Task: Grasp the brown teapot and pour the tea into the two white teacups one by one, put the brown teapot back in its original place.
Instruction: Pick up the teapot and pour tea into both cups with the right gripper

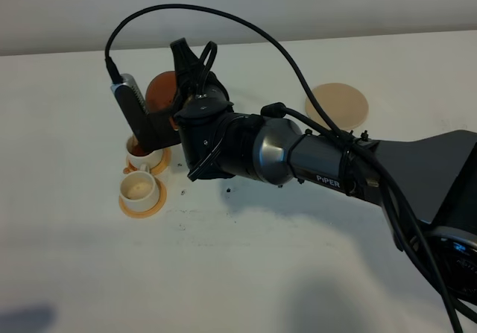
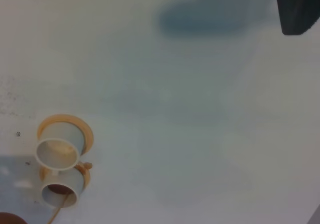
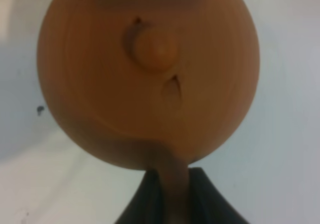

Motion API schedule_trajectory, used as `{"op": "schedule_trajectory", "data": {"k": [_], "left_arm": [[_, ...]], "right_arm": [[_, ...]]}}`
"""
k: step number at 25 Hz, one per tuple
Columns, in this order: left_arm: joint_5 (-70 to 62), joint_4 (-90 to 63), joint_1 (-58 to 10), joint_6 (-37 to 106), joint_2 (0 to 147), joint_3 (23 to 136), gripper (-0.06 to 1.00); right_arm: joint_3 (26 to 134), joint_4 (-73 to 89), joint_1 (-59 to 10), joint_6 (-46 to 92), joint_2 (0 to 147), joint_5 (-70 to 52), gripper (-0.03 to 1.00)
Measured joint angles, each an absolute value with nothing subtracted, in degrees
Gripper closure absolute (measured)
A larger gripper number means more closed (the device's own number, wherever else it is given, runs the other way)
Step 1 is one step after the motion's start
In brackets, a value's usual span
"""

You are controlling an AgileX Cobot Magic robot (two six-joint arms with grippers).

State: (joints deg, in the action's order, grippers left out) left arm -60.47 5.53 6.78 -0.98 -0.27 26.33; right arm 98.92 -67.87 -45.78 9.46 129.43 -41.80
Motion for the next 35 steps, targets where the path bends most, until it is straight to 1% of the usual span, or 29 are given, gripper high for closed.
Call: {"op": "schedule_trajectory", "data": {"k": [35], "left_arm": [[-60.5, 5.5, 6.8, -1.0, -0.3, 26.3, 0.67]], "right_arm": [[98.9, -69.4, -45.4, 9.5, 129.4, -41.6, 0.88]]}}
